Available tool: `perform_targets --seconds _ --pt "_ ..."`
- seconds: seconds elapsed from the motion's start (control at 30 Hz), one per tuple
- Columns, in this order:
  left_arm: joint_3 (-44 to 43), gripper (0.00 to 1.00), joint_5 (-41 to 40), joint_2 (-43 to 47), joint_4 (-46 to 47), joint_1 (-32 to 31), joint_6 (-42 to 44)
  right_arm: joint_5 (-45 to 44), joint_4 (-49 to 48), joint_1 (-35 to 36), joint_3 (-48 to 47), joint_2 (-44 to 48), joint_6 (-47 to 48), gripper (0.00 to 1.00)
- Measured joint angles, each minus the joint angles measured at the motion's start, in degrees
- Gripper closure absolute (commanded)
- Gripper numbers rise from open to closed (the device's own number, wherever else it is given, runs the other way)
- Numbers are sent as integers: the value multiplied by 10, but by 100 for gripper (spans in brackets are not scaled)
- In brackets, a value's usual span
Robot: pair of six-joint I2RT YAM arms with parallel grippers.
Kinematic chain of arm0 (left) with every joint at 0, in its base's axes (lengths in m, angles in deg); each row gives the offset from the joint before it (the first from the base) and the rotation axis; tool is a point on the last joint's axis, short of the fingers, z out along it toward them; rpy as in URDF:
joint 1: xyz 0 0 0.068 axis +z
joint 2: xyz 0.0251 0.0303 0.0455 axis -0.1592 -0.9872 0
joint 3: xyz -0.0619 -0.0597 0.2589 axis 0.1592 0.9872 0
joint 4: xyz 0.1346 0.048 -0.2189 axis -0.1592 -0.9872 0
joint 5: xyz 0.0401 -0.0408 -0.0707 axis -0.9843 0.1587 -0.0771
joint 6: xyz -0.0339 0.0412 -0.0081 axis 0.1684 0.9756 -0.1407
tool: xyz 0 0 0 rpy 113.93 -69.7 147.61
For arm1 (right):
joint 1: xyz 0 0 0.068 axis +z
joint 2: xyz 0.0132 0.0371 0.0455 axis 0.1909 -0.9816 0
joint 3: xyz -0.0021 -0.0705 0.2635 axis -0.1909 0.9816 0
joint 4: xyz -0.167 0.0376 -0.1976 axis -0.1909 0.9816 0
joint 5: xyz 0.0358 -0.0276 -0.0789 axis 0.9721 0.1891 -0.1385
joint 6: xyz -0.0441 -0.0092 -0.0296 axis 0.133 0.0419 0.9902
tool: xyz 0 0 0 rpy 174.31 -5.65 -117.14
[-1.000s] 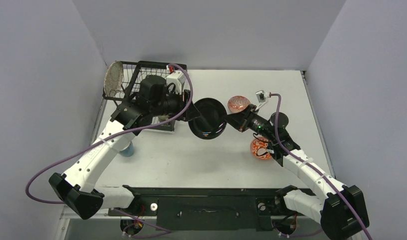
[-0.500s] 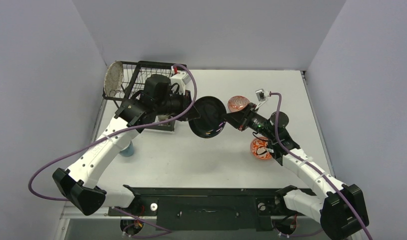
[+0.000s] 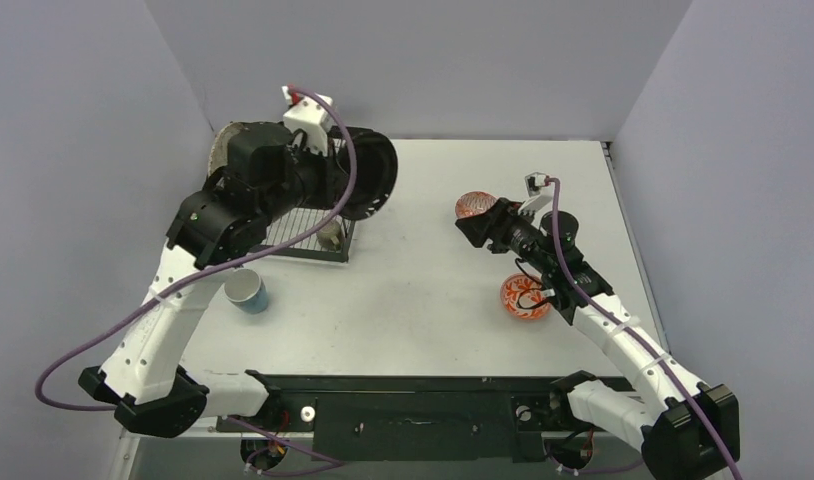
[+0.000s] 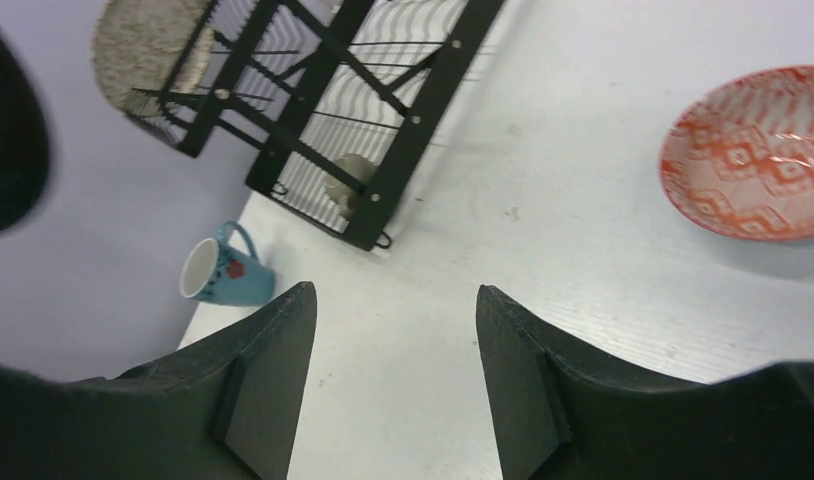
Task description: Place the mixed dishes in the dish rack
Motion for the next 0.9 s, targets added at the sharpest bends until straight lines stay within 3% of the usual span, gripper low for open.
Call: perform_targets --seconds 0.27,0.5,0.7,0.9 --pt "-157 100 -224 -37 -64 0 50 -41 84 -5 -1 0 20 46" --pt "-205 100 -379 -128 -81 1 65 -56 128 -5 -1 0 30 46" --pt "-213 100 -450 -199 -88 1 76 -69 142 -5 -1 9 27 46" --pt "-182 100 -466 -216 -78 1 95 -75 142 -5 -1 20 24 46"
